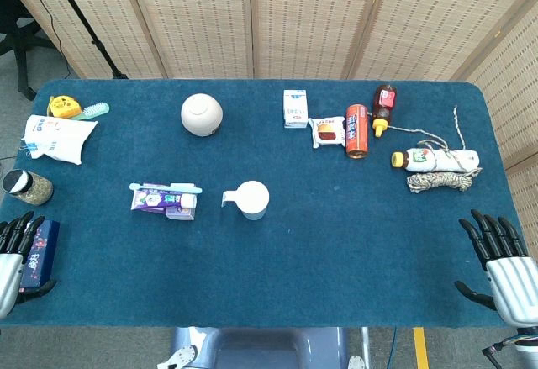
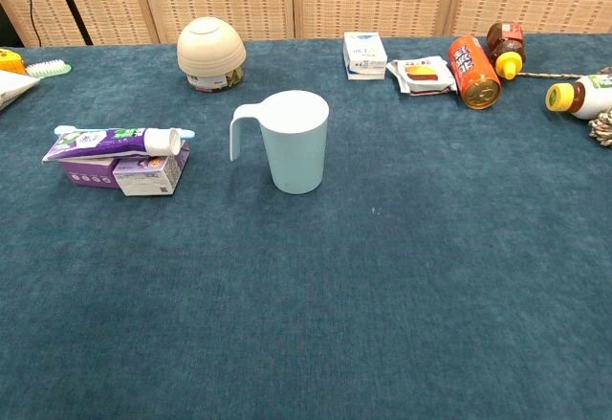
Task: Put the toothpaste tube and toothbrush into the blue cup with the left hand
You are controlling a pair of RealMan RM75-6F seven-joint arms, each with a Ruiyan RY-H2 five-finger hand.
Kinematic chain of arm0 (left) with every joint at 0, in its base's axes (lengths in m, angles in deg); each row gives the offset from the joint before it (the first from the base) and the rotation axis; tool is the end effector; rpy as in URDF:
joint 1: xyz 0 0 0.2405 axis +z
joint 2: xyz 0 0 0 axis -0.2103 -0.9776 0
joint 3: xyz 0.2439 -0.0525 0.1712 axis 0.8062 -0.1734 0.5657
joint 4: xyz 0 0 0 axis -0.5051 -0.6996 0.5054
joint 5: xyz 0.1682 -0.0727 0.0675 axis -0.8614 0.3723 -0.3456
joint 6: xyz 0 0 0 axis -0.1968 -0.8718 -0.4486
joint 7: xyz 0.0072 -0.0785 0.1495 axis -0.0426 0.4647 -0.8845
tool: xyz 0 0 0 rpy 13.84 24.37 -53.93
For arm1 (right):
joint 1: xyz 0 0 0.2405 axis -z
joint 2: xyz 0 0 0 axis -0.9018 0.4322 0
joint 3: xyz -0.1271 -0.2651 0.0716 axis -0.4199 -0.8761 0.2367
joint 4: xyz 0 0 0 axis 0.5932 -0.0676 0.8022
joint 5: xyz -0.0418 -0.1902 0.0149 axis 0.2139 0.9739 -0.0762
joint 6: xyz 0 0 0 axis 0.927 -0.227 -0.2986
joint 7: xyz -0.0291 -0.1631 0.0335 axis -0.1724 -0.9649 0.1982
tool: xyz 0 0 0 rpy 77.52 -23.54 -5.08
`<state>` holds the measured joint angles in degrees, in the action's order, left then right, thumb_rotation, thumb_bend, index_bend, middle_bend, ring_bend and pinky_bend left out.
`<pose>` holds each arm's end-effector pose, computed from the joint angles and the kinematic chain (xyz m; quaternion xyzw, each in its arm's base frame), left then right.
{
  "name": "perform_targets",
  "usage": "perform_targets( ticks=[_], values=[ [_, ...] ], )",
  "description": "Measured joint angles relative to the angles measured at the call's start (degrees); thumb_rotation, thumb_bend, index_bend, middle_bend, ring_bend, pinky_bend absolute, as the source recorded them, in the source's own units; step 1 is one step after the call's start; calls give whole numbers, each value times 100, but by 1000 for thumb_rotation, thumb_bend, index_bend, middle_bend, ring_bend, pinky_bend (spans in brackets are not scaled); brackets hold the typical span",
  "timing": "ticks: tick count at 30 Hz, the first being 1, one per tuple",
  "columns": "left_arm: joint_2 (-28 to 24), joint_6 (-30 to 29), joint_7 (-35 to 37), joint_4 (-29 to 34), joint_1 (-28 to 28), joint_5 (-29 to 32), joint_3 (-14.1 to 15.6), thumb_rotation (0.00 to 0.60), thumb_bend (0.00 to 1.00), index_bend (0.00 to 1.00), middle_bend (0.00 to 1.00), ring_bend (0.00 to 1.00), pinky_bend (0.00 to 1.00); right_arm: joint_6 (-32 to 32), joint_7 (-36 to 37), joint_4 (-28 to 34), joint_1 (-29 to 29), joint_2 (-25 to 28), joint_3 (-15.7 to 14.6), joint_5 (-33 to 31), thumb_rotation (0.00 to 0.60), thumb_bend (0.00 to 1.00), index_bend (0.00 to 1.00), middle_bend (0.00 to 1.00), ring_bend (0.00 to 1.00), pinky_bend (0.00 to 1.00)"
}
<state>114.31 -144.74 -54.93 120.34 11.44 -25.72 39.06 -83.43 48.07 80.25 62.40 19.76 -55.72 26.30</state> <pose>-0.3324 0.1678 0.1998 -0.6099 -0.4050 -0.3336 0.5939 -0.3155 -0.1785 0.2258 0.6442 -0.3286 0.4046 0.5597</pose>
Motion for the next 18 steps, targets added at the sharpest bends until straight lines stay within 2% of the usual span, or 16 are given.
perform_targets(
  ticks=[12,18],
  values=[
    [-10,78,83,-51,-50,39,-28,600,35,0,0,0,0,67,-87,83,-34,-13,-1,7,600,0,0,0,0,0],
    [-141,523,259,-101,-383,80,-161,600,35,0,0,0,0,145,-165,99,-49,-35,1,-52,600,0,0,0,0,0]
  ],
)
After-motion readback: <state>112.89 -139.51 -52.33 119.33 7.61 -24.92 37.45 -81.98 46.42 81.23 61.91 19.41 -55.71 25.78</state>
